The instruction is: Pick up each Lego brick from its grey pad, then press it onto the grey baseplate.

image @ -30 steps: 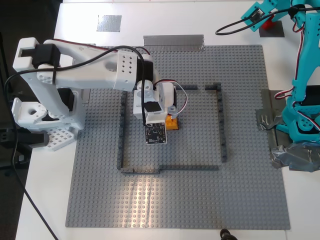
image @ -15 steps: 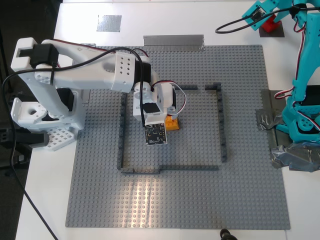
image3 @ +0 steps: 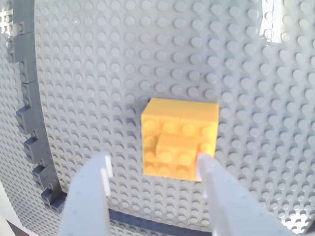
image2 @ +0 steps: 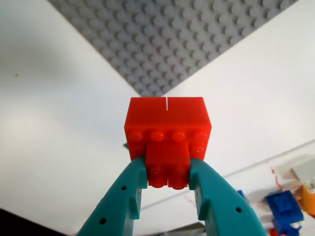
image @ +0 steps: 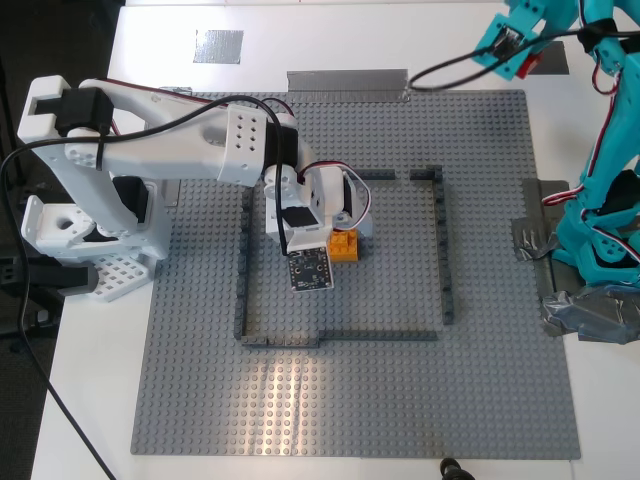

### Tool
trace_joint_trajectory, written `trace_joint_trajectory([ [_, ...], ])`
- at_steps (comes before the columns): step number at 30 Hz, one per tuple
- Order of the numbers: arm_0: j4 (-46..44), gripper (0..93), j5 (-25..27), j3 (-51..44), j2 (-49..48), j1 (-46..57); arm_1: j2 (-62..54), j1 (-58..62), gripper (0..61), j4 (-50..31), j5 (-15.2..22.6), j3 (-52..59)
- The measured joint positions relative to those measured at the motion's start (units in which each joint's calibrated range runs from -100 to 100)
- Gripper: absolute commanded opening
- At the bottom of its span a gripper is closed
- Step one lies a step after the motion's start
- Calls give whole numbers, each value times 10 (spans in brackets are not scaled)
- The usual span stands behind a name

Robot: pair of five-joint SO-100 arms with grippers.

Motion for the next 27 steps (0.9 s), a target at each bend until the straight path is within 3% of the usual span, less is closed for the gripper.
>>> trace_joint_trajectory([
  [15, -98, 0, 6, 461, -345, -161, -24, 12, 265, 31, 17, -8],
  [20, -103, 0, 6, 525, -399, -214, -61, 14, 263, 33, 26, -17],
  [27, -102, 0, 6, 540, -429, -281, -117, 11, 238, 88, 36, -38],
])
